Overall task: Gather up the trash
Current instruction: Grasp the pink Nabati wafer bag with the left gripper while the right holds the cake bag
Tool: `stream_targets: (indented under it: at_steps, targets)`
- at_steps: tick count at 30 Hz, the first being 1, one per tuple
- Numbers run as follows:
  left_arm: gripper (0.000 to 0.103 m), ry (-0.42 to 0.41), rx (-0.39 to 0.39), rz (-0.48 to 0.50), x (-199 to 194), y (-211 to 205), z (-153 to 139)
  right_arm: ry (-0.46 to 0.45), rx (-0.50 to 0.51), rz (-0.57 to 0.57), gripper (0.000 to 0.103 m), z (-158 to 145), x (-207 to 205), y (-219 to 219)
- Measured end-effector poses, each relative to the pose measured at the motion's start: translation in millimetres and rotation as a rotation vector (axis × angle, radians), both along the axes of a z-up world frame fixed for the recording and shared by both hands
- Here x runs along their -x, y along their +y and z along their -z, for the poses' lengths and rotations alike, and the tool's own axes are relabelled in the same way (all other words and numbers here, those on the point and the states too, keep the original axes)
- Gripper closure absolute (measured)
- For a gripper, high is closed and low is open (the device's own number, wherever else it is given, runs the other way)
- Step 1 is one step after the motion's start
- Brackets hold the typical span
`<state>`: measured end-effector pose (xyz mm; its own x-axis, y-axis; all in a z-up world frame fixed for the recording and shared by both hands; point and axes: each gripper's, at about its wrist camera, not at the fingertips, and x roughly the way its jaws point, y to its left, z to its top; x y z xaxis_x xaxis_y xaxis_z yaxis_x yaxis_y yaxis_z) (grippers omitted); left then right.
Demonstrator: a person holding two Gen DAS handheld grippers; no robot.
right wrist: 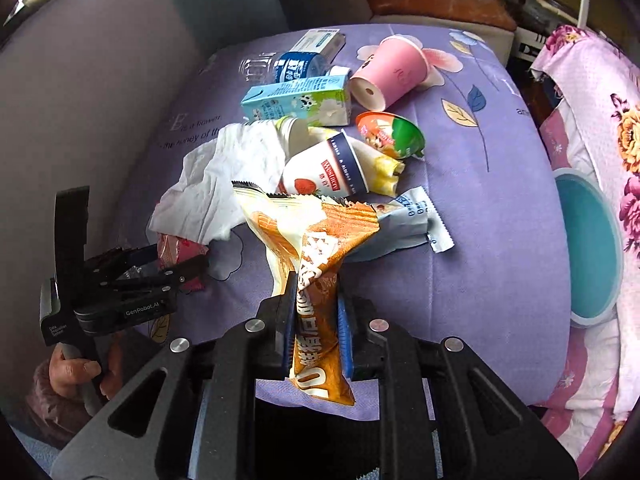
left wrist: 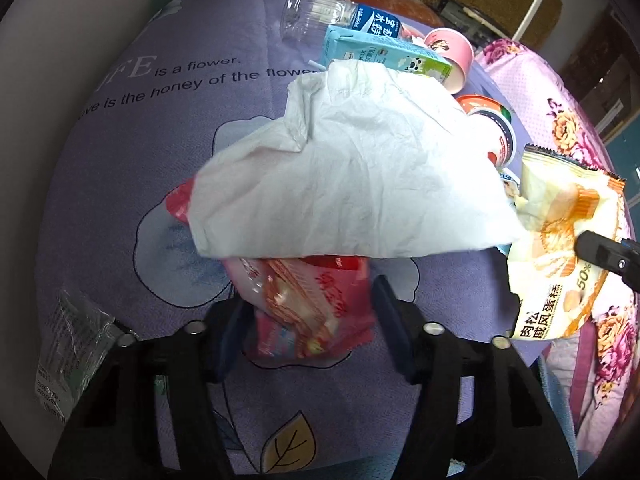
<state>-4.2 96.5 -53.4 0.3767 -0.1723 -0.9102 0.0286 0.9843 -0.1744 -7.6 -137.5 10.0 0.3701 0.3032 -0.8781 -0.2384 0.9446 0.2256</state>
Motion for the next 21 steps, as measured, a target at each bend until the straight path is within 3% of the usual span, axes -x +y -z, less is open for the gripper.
stream_targets:
  at_steps: [9, 21]
  targets:
    - [0.063, -0.009, 0.091, 0.119, 17, -19, -30, -0.055, -0.039, 0.086, 0.087, -14, -7, -37]
    - [0.063, -0.204, 0.129, 0.142, 3, -56, -101, -0.120, -0.077, 0.175, 0.087, -30, -12, -87]
